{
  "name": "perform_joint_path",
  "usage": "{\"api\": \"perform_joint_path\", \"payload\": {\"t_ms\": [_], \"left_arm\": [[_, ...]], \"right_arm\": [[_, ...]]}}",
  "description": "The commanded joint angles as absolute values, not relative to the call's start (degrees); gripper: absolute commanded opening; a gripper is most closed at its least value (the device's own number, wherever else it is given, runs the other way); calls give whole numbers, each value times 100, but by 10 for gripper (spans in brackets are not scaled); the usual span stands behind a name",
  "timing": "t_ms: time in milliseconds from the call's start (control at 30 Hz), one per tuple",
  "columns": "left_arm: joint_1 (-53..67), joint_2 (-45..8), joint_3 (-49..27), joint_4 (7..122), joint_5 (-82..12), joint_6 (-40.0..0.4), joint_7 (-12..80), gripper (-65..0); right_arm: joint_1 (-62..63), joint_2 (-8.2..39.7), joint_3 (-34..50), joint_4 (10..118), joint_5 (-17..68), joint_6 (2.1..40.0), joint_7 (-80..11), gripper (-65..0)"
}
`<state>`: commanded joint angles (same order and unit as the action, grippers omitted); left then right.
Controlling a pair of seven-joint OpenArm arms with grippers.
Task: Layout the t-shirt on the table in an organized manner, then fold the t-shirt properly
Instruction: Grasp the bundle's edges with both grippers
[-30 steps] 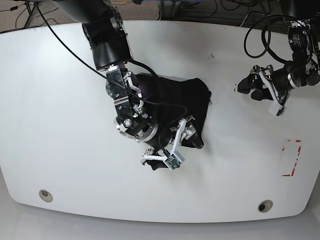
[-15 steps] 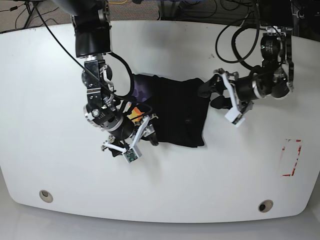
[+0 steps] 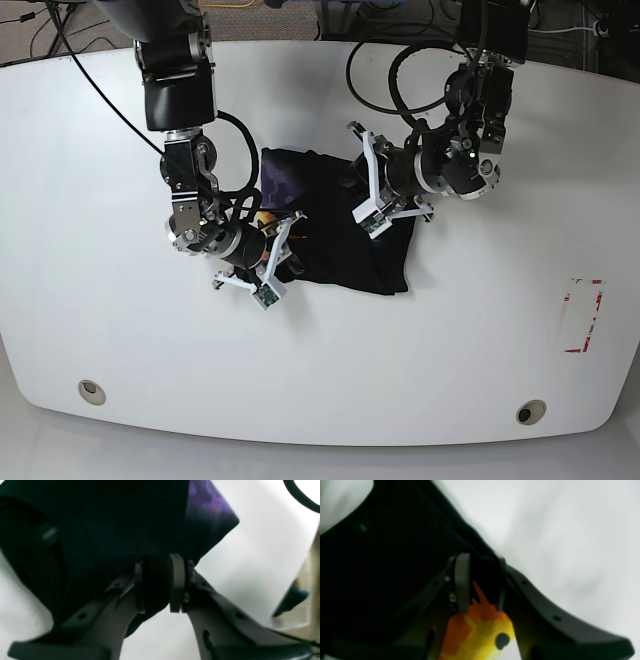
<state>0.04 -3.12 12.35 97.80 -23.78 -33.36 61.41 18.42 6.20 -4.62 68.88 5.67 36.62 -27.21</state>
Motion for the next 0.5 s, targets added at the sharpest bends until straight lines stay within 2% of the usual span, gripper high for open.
{"api": "perform_joint_path", "payload": {"t_ms": [233,500], "left_arm": [[-101,-541,1174,9305,-2387,-3336,6114,-537],[-664,-875,1200,8646,-2404,-3336,6088,-536]], "right_arm": [[1771,866,-462,6202,611,3662,-2097,-520],[1244,1209,-453,6642,620,3662,-1982,-520]]}}
